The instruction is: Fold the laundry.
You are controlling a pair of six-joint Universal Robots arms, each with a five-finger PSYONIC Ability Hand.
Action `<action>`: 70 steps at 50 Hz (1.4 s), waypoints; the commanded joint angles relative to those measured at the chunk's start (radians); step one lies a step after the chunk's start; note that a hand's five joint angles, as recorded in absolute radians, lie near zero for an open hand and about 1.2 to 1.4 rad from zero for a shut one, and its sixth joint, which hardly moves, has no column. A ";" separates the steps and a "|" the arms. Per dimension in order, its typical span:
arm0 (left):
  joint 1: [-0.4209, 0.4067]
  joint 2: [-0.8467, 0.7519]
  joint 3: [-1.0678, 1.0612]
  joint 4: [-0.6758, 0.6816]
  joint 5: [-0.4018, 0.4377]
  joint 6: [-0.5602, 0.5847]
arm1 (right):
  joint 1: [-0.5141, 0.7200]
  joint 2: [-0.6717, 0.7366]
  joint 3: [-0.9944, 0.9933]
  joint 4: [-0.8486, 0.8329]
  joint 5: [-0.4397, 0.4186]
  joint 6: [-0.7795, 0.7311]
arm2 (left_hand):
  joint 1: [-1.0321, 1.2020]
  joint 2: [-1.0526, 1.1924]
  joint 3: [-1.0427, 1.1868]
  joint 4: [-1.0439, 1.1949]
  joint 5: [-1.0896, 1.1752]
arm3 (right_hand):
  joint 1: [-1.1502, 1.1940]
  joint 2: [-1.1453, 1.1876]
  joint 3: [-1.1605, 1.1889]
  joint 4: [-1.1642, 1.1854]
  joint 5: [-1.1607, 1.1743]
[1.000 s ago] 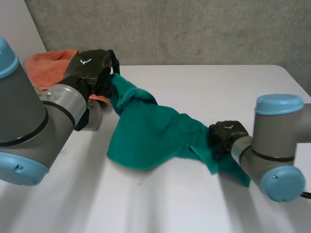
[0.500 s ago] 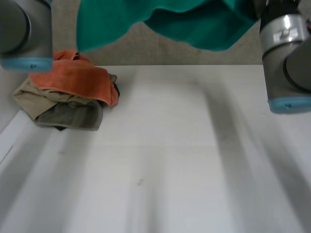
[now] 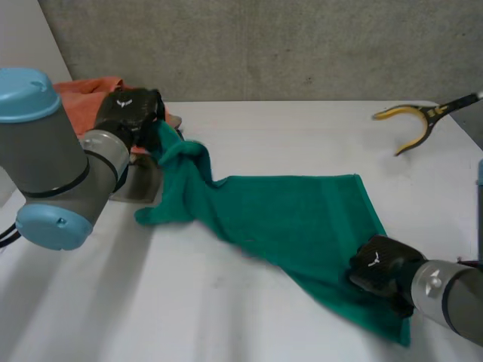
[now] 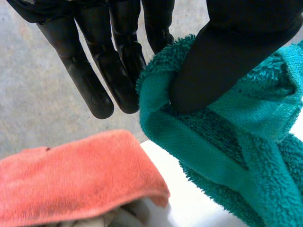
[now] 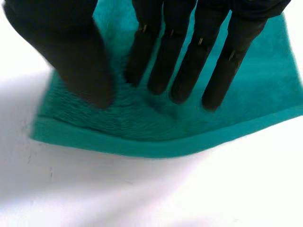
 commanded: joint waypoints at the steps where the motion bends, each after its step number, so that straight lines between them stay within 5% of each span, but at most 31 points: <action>1: -0.044 0.013 0.131 -0.002 -0.004 -0.002 | 0.003 -0.185 -0.114 -0.122 0.001 0.138 | 0.297 0.201 0.206 0.195 0.234 | -0.531 -0.531 -0.551 -0.554 -0.551; 7: -0.085 0.063 0.206 -0.006 -0.003 -0.002 | 0.000 -0.121 -0.323 -0.251 0.008 0.514 | 0.297 0.201 0.206 0.195 0.234 | -0.531 -0.531 -0.551 -0.554 -0.551; 20: -0.210 0.284 0.133 -0.003 0.022 0.001 | 0.101 0.445 -0.809 -0.266 -0.034 0.696 | 0.297 0.201 0.206 0.195 0.234 | -0.531 -0.531 -0.551 -0.554 -0.551; 30: -0.222 0.364 0.061 -0.002 0.045 0.001 | 0.200 0.796 -1.022 -0.250 -0.379 0.862 | 0.297 0.201 0.206 0.195 0.234 | -0.531 -0.531 -0.551 -0.554 -0.551; 32: -0.222 0.373 0.050 -0.002 0.045 0.001 | 0.217 0.827 -1.053 -0.250 -0.381 0.871 | 0.297 0.201 0.206 0.195 0.234 | -0.220 -0.220 -0.241 -0.243 -0.241; 33: -0.222 0.376 0.047 0.000 0.043 0.001 | 0.217 0.839 -1.089 -0.253 -0.361 0.874 | 0.297 0.201 0.206 0.195 0.234 | 0.369 0.369 0.348 0.346 0.348; 34: -0.222 0.381 0.045 0.000 0.045 0.001 | 0.217 0.842 -1.116 -0.256 -0.341 0.876 | 0.297 0.201 0.206 0.195 0.234 | 0.687 0.688 0.667 0.665 0.667; 39: -0.213 0.385 0.053 0.004 0.042 0.003 | 0.212 0.735 -1.242 -0.268 -0.039 0.927 | 0.297 0.201 0.206 0.195 0.234 | 0.691 0.691 0.670 0.668 0.670; 41: -0.207 0.387 0.053 0.009 0.039 0.004 | 0.201 0.640 -1.217 -0.323 0.000 0.922 | 0.297 0.201 0.206 0.195 0.234 | 0.691 0.691 0.670 0.668 0.670; 48: -0.145 0.387 0.044 0.040 0.039 0.003 | 0.100 0.306 -0.870 -0.671 0.014 0.931 | 0.297 0.201 0.206 0.195 0.234 | 0.691 0.691 0.670 0.668 0.670; 54: -0.104 0.382 -0.010 0.041 0.042 -0.002 | 0.082 0.193 -0.682 -0.662 -0.005 0.927 | 0.297 0.201 0.206 0.195 0.234 | 0.691 0.691 0.670 0.668 0.670; 56: -0.105 0.376 -0.042 0.041 0.042 -0.004 | 0.085 0.196 -0.622 -0.577 -0.028 0.921 | 0.297 0.201 0.206 0.195 0.234 | 0.073 0.073 0.052 0.050 0.052; 59: -0.107 0.372 -0.077 0.049 0.042 -0.002 | 0.083 0.206 -0.579 -0.503 -0.012 0.913 | 0.297 0.201 0.206 0.195 0.234 | 0.104 0.105 0.084 0.082 0.084; 63: -0.108 0.366 -0.120 0.073 0.042 0.000 | 0.039 0.203 -0.500 -0.435 0.023 0.895 | 0.297 0.201 0.206 0.195 0.234 | 0.690 0.690 0.670 0.667 0.670; 70: -0.098 0.268 -0.240 0.090 0.040 0.001 | 0.005 0.198 -0.433 -0.281 -0.011 0.720 | 0.297 0.201 0.206 0.195 0.234 | 0.691 0.691 0.670 0.668 0.670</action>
